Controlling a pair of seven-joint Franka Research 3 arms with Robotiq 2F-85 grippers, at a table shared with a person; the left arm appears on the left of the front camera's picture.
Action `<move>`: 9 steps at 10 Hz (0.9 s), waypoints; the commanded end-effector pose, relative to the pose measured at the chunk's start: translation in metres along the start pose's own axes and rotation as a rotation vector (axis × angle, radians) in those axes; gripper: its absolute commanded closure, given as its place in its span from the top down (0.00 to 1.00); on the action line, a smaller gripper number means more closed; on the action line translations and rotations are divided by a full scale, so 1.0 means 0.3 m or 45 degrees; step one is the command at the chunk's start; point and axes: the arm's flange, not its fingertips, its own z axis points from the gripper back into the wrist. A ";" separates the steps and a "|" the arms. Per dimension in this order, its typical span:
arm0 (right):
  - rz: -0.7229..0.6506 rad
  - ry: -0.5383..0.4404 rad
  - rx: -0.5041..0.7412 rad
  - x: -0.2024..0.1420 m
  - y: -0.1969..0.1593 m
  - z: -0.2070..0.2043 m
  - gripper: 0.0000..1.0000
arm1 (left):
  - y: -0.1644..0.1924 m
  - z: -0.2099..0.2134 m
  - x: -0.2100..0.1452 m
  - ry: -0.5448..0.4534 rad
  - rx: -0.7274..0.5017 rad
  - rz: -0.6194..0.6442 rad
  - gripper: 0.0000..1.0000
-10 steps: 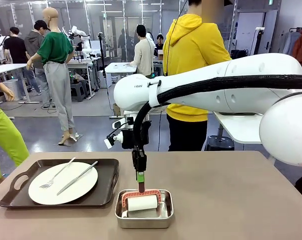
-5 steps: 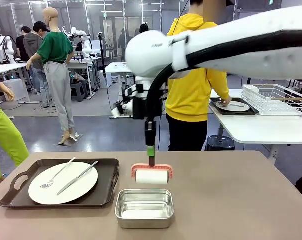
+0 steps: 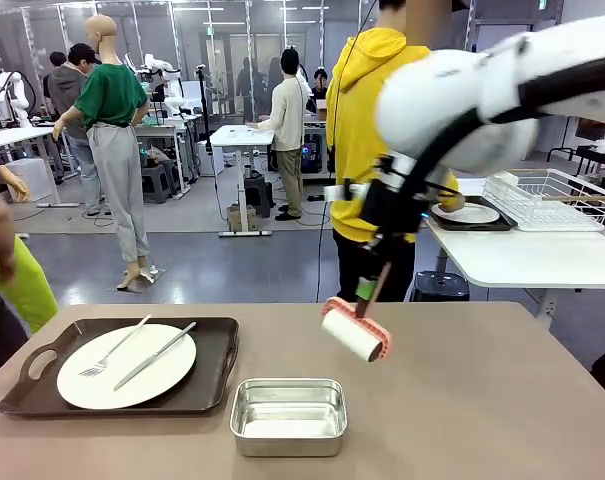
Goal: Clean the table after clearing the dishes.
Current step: When the left (or right) Handle tray is removed, use the left hand (or right hand) to clean the left (or right) side of the table with the Lint Roller.
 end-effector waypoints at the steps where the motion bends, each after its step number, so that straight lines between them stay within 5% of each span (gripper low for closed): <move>1: -0.352 -0.164 -0.032 -0.153 -0.023 -0.039 0.04 | 0.006 0.006 0.000 0.003 -0.002 -0.016 1.00; 5: -0.718 -0.272 0.078 -0.236 -0.193 -0.093 0.04 | 0.006 0.006 0.000 0.003 -0.002 -0.016 1.00; 9: -0.629 -0.232 0.038 -0.258 -0.190 -0.066 0.04 | 0.006 0.006 0.000 0.003 -0.002 -0.016 1.00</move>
